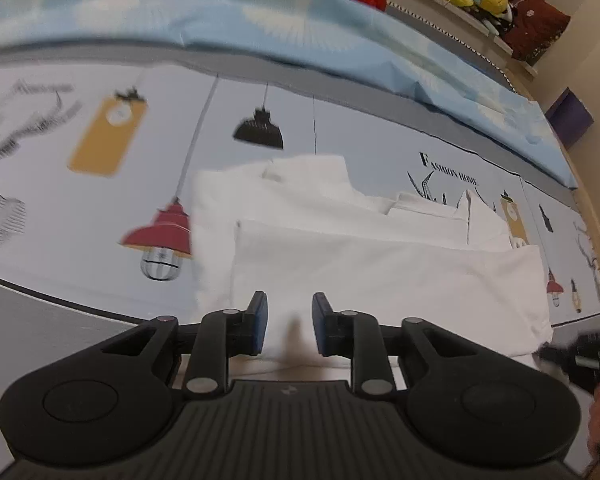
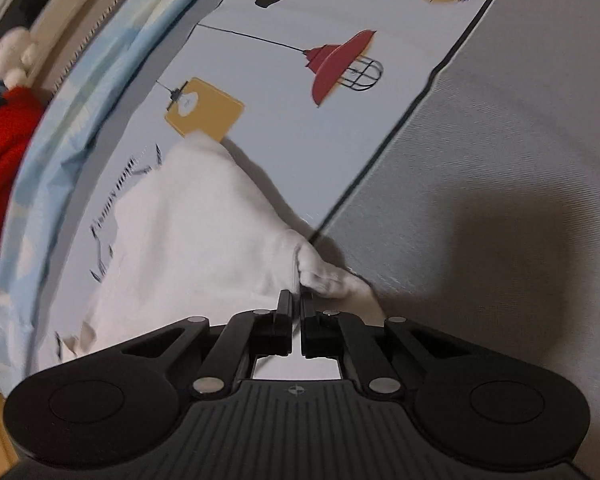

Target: Fold small clothes

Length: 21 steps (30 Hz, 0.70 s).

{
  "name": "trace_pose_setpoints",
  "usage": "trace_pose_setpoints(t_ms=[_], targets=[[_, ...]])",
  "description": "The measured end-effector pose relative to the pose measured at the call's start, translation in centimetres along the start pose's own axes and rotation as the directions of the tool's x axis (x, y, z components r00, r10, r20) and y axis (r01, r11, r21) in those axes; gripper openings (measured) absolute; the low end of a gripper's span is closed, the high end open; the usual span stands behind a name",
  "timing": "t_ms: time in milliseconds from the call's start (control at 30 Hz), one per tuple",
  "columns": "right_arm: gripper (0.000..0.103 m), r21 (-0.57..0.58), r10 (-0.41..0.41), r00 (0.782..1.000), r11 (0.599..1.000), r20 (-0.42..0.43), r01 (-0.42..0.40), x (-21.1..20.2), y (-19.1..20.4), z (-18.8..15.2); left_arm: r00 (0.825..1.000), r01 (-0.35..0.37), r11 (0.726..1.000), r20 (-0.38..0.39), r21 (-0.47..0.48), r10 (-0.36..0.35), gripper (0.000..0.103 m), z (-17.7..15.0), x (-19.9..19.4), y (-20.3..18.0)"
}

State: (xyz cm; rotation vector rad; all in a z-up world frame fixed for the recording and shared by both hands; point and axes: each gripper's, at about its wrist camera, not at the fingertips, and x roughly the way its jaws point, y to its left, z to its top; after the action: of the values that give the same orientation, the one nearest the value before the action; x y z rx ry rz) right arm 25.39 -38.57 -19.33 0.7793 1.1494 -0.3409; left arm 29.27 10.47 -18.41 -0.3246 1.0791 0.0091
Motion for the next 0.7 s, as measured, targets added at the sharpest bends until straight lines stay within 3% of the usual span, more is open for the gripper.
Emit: trace_pose_setpoints(t_ms=[67, 133, 233, 300, 400, 433, 467, 500, 600, 700], targets=[[0.003, 0.005, -0.058, 0.998, 0.998, 0.029, 0.058, -1.9, -0.2, -0.3, 1.0, -0.016, 1.0, -0.021, -0.023, 0.016, 0.027, 0.3, 0.9, 1.0], [0.006, -0.069, 0.017, 0.994, 0.998, 0.105, -0.01, -4.0, 0.9, -0.6, 0.999, -0.048, 0.998, 0.008, -0.051, 0.048, 0.027, 1.0, 1.3, 2.2], [0.006, -0.188, 0.155, 0.965, 0.975, 0.214, -0.115, -5.3, 3.1, -0.1, 0.998, -0.003, 0.993, 0.059, -0.122, 0.01, 0.031, 1.6, 1.5, 3.7], [0.007, -0.228, 0.198, 0.96, 0.962, 0.198, -0.151, -4.1, 3.9, 0.3, 0.998, 0.026, 0.986, 0.06, -0.165, -0.016, 0.033, 2.0, 2.4, 4.2], [0.015, -0.246, 0.172, 0.974, 0.96, 0.149, -0.132, -1.6, 4.0, 0.3, 0.999, 0.023, 0.984, 0.043, -0.178, -0.015, 0.034, 2.0, 4.2, 4.5], [0.024, -0.237, 0.161, 0.978, 0.963, 0.133, -0.126, -0.8, 4.0, 0.3, 0.999, 0.02, 0.984, 0.037, -0.175, -0.014, 0.03, 2.0, 4.8, 4.5], [0.027, -0.233, 0.148, 0.982, 0.965, 0.118, -0.118, -0.1, 3.9, 0.3, 0.999, 0.024, 0.986, 0.042, -0.167, -0.017, 0.021, 2.1, 5.1, 4.4], [0.03, -0.23, 0.13, 0.986, 0.968, 0.105, -0.103, 0.6, 3.9, 0.2, 0.998, 0.036, 0.988, 0.052, -0.15, -0.029, 0.005, 2.1, 5.0, 4.4], [0.03, -0.207, 0.105, 0.99, 0.975, 0.096, -0.083, 1.2, 4.2, 0.5, 0.993, 0.023, 0.989, 0.116, -0.146, -0.006, 0.003, 2.8, 2.9, 4.5], [0.03, -0.244, 0.1, 0.992, 0.967, 0.078, -0.079, 1.9, 4.7, 0.4, 0.988, -0.062, 0.993, 0.132, -0.101, 0.075, 0.005, 3.3, 1.9, 4.2]])
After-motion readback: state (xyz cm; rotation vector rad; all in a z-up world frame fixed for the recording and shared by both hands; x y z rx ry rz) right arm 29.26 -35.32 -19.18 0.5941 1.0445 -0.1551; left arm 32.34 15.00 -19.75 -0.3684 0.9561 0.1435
